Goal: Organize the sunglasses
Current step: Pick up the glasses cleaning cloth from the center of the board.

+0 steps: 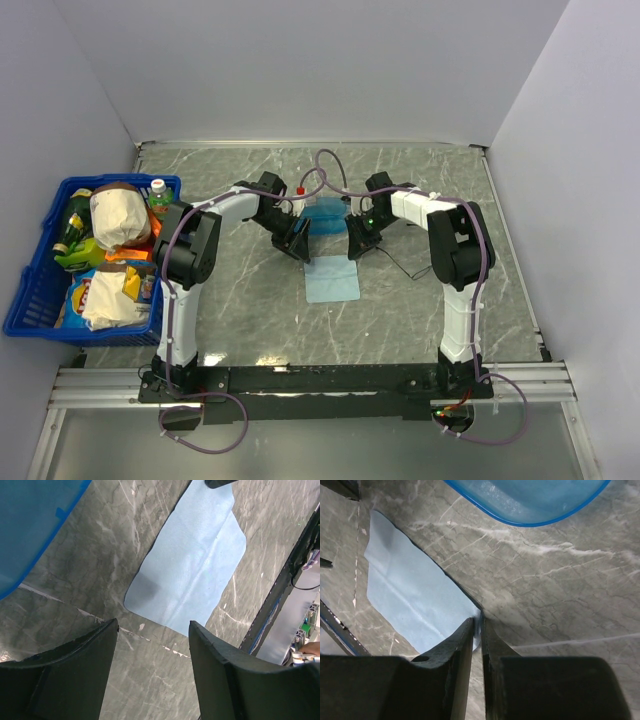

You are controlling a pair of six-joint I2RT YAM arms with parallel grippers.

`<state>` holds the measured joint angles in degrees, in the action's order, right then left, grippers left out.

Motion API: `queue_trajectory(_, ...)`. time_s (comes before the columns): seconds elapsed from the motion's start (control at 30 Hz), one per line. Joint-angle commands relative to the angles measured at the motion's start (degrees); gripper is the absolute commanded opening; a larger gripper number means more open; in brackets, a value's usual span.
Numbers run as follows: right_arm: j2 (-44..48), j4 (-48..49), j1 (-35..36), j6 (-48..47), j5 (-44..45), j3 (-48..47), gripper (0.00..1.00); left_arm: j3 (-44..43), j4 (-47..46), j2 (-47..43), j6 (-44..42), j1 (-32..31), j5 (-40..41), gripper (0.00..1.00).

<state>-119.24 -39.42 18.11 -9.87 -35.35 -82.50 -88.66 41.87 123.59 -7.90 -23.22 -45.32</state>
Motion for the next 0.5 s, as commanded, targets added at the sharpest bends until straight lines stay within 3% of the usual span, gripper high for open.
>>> queue_trajectory(0.0, -1.6, -0.3, -0.4, -0.1, 0.3, -1.2, 0.18, 0.7, 1.0, 2.3, -1.5, -0.6, 2.8, 0.66)
queue_trajectory(0.47, -2.2, -0.8, -0.5, -0.2, -0.2, -1.5, 0.18, -1.2, -0.2, 3.7, -0.1, -3.8, 4.1, 0.65)
